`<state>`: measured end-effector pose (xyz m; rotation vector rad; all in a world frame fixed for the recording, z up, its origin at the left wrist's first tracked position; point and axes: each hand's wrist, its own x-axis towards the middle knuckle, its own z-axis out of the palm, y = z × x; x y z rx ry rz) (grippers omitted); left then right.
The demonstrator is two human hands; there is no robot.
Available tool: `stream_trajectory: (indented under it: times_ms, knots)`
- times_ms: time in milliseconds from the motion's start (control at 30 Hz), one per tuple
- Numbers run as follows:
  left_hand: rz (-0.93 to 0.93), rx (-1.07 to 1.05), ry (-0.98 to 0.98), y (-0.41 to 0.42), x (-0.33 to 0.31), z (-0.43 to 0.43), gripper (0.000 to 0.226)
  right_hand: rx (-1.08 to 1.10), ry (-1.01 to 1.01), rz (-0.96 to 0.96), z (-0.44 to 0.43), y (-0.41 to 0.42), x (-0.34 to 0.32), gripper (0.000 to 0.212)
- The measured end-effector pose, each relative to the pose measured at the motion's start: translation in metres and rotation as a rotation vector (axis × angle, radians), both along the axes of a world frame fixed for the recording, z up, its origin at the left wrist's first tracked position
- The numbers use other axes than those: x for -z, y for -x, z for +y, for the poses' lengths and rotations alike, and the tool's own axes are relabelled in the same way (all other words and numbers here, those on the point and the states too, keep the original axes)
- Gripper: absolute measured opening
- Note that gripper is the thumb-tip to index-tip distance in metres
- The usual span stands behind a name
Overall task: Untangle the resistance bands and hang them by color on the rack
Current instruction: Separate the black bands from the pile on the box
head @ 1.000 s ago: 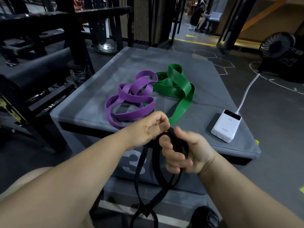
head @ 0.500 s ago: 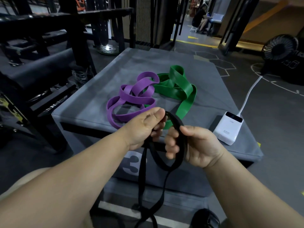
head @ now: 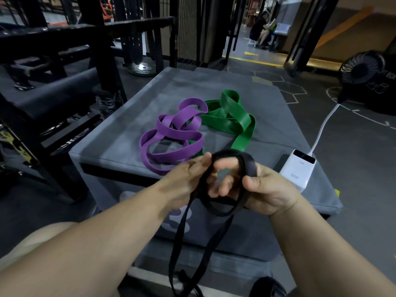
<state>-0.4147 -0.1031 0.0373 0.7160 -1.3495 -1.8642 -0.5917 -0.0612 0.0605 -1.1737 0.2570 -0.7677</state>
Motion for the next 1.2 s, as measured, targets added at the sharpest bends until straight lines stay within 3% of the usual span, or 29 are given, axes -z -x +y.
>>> stream_trajectory:
  times_ms: [133, 400, 533, 633, 733, 867, 933, 1067, 1200]
  knots:
    - [-0.091, 0.025, -0.002, 0.006, 0.005, 0.006, 0.046, 0.117, -0.017, -0.004, -0.003, -0.008, -0.002, 0.052]
    - [-0.248, 0.212, -0.103, 0.005, 0.016, 0.004, 0.038, 0.557, -0.26, -0.105, -0.003, -0.025, -0.021, 0.039]
    - [-0.372, 0.273, -0.114, 0.009, 0.016, 0.005, 0.075, 0.585, -0.261, -0.183, -0.01, -0.018, -0.015, 0.045]
    - [-0.427, 0.275, -0.142, 0.009, 0.019, 0.004, 0.086, 0.644, -0.187, -0.242, -0.016, -0.009, -0.013, 0.075]
    - [-0.584, 0.311, -0.089, 0.003, 0.023, 0.001, 0.093, 0.737, -0.202, -0.301, -0.02, -0.003, -0.015, 0.071]
    - [-0.725, 0.338, 0.009, -0.001, 0.03, 0.002, 0.073, 0.916, -0.218, -0.29, -0.02, 0.003, -0.022, 0.028]
    - [-0.797, 0.338, 0.036, -0.001, 0.031, 0.0, 0.086, 0.973, -0.216, -0.268, -0.019, 0.004, -0.026, 0.024]
    - [-1.015, 0.304, 0.307, -0.001, 0.028, -0.003, 0.036, 1.064, -0.195, -0.237, -0.017, 0.01, -0.029, 0.021]
    - [-1.082, 0.224, 0.484, -0.001, 0.02, 0.002, 0.032, 1.138, -0.188, -0.209, -0.018, 0.018, -0.03, 0.024]
